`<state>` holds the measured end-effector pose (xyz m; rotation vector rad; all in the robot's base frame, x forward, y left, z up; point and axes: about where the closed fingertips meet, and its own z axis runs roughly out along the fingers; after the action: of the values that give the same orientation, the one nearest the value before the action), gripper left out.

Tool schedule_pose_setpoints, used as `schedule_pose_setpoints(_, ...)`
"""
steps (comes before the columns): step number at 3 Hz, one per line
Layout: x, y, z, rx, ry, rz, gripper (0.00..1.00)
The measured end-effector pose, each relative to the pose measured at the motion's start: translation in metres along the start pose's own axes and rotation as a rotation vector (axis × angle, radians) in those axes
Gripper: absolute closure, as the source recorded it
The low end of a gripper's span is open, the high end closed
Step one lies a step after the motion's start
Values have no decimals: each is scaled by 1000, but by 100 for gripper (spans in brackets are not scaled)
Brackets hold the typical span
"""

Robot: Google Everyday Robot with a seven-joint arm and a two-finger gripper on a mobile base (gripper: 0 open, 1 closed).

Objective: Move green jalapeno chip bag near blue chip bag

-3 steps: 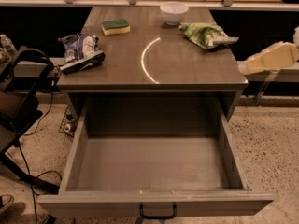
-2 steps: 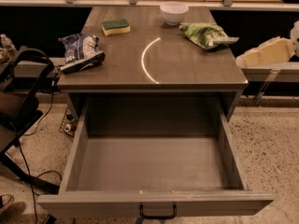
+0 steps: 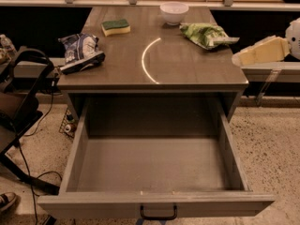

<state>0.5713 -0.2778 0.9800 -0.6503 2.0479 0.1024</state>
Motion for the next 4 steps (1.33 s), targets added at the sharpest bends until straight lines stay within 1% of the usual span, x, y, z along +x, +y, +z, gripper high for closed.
schedule_pose_setpoints(1,-15,1,23,3,-44,14,0)
schedule_pose_setpoints(2,-56,-4,81,24,-114,-6,0)
schedule_pose_setpoints(3,-83,-16,139,34,-168,-6,0)
schedule_pose_setpoints(4,-94,-33,193,37,-188,10,0)
